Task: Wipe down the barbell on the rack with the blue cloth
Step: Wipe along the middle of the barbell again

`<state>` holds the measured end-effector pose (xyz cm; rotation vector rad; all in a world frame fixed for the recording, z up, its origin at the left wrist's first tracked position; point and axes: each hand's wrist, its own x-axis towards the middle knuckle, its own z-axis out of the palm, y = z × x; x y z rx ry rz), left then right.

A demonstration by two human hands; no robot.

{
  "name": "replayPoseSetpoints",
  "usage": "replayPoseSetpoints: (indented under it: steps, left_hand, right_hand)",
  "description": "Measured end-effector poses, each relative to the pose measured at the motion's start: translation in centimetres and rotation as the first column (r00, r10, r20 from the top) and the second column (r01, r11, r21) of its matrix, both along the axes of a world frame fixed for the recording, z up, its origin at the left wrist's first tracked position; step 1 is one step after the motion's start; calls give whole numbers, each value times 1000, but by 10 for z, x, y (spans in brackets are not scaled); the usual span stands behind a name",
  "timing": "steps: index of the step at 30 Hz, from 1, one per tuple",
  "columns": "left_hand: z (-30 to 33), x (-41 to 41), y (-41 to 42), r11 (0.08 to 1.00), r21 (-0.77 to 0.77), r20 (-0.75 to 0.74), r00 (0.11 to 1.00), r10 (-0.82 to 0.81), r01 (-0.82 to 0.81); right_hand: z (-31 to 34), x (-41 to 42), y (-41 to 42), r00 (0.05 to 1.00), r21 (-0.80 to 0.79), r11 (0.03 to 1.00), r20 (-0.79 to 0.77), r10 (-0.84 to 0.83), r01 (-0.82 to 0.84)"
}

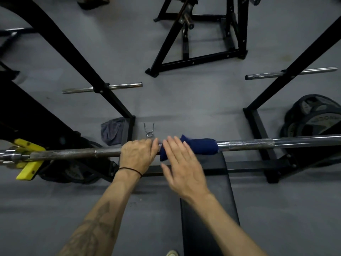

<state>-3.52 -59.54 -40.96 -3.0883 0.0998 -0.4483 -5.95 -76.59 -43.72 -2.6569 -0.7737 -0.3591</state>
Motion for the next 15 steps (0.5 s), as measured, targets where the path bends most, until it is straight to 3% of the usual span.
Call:
replayPoseSetpoints:
  steps: [3,5,7,9,10,12,15]
  left_hand:
    - [14,9,-1,998,60,-111,994,13,-6]
    - [28,22,0,985,164,-349,937,2,59]
    - [36,42,5,988,88,-631,774,-41,125]
    - [41,51,7,995,14,-752,656,-58,104]
    - [38,49,7,992,23,-721,690,-69,123]
    - [29,36,9,986,112,-563,825,-39,123]
    - [15,4,14,993,-100,-200,976,-87,68]
  right_hand:
    - [-3,12,-63,990,35,989,0,-140,140]
    - [-2,15,-105,954,53,952,6,-301,300]
    - [-1,14,-112,904,95,899,-40,-425,427]
    - [3,11,-70,847,190,826,-154,-508,530]
    - [5,6,-41,861,217,834,-182,-476,507]
    - [5,-13,16,953,168,945,-160,-256,282]
    - [2,-22,34,997,20,999,-77,-27,29]
